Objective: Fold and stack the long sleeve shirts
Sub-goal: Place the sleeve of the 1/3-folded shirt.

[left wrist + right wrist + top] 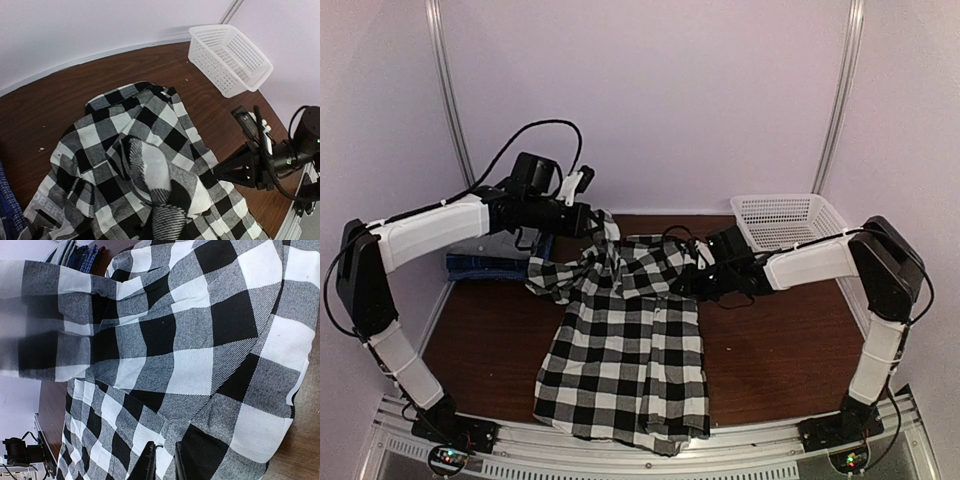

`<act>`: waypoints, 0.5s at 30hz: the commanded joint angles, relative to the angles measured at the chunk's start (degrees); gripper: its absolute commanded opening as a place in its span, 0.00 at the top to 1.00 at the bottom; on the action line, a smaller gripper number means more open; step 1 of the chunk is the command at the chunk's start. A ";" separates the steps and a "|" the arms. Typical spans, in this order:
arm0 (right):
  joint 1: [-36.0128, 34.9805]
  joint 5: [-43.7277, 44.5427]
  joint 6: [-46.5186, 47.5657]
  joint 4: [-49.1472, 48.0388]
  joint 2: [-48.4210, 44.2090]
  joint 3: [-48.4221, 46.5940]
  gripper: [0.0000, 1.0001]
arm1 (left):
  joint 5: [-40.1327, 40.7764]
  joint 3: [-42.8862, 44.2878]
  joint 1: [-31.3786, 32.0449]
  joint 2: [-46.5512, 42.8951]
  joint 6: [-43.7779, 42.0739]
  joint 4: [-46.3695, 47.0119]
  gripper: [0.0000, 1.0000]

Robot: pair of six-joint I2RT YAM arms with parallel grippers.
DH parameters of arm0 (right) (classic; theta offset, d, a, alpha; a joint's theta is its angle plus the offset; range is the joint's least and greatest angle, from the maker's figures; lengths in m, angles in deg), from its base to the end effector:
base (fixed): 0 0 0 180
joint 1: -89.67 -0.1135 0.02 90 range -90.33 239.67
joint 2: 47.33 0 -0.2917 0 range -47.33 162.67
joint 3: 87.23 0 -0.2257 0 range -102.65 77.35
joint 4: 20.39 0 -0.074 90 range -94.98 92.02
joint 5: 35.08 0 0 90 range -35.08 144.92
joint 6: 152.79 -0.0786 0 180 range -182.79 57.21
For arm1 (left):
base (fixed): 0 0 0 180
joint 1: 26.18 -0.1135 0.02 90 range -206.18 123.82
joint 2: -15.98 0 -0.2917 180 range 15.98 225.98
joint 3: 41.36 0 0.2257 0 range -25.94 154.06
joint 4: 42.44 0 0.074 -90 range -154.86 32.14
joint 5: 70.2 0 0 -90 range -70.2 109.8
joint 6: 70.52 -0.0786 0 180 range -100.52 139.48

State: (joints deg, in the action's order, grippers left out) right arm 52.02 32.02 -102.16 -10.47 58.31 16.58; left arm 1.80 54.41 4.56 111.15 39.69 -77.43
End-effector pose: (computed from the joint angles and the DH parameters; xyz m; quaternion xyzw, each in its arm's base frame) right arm 0.3046 0.2737 0.1906 -0.0716 0.8872 0.4014 0.2162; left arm 0.3269 -0.2226 0.3224 0.1528 0.8633 -0.3231 0.3564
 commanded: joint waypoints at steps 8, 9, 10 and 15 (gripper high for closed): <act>4.14 4.55 -0.14 -2.11 -7.64 4.39 0.83 | -4.49 0.50 14.03 7.34 -7.10 -1.23 1.00; 4.50 5.06 -0.05 -1.95 -8.66 5.19 0.83 | -5.13 0.84 15.03 8.19 -7.38 -1.57 1.00; 4.78 5.67 0.03 -1.58 -9.83 6.01 0.83 | -5.44 1.14 15.99 8.87 -7.63 -1.87 1.00; 4.96 7.71 0.17 -0.85 -14.30 9.94 0.83 | -6.82 1.48 20.82 12.32 -8.74 -3.25 1.00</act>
State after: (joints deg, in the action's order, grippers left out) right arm 56.68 36.41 -102.16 -11.92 47.65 23.68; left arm -2.87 54.41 22.73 121.75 33.35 -79.77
